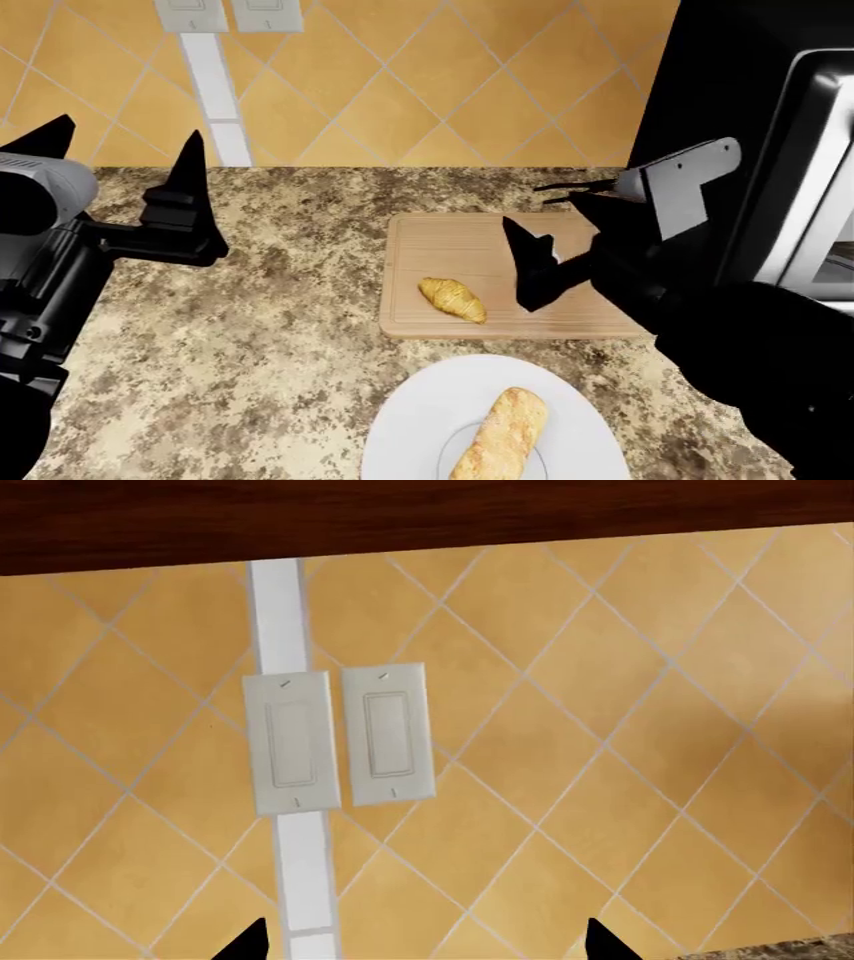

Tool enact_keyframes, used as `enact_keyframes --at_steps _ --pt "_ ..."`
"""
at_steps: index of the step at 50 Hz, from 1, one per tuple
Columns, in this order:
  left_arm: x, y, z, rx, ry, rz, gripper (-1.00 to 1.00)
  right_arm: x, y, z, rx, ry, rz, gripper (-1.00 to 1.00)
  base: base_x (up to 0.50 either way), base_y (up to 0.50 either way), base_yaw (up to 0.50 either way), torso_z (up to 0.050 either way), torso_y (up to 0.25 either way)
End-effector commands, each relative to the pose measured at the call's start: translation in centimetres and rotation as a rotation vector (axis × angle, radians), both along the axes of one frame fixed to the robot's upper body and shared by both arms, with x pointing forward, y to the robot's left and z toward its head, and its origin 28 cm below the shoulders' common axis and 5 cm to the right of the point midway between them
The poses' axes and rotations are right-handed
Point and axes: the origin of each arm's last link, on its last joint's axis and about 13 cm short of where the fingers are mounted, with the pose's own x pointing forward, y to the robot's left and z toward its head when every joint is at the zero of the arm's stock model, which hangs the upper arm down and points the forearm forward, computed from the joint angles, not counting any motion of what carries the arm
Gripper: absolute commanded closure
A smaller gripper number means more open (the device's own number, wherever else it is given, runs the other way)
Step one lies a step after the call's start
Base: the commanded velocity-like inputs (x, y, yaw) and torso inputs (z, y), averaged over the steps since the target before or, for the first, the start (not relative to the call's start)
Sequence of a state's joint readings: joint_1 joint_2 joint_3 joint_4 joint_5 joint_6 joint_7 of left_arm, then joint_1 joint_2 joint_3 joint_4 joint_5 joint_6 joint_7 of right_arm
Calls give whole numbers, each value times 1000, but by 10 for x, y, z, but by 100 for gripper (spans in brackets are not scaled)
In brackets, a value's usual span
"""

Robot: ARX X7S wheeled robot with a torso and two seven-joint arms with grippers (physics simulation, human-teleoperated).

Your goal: From the different types of pastries on the counter, select a croissant and place it on the cutting board. Then retrieve a jar of jam from the cabinet and place it alongside the croissant on the cutting board.

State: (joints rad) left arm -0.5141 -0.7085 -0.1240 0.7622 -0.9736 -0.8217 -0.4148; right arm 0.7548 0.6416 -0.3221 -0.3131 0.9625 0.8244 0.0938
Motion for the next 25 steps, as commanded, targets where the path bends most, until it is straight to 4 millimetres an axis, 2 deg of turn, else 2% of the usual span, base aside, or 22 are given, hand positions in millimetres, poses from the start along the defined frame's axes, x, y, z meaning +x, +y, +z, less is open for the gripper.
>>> enact_keyframes --at_steps 1,12,25 --pt "-1 0 0 0 1 1 -100 -21 -1 41 -27 -130 6 -100 0 0 0 0 0" --pt "-3 2 1 -5 -4 6 -100 -52 1 86 -48 -281 19 -100 0 0 0 0 0" --pt "-15 8 5 -31 -36 19 -100 -88 -1 122 -89 -441 2 -100 0 0 0 0 0"
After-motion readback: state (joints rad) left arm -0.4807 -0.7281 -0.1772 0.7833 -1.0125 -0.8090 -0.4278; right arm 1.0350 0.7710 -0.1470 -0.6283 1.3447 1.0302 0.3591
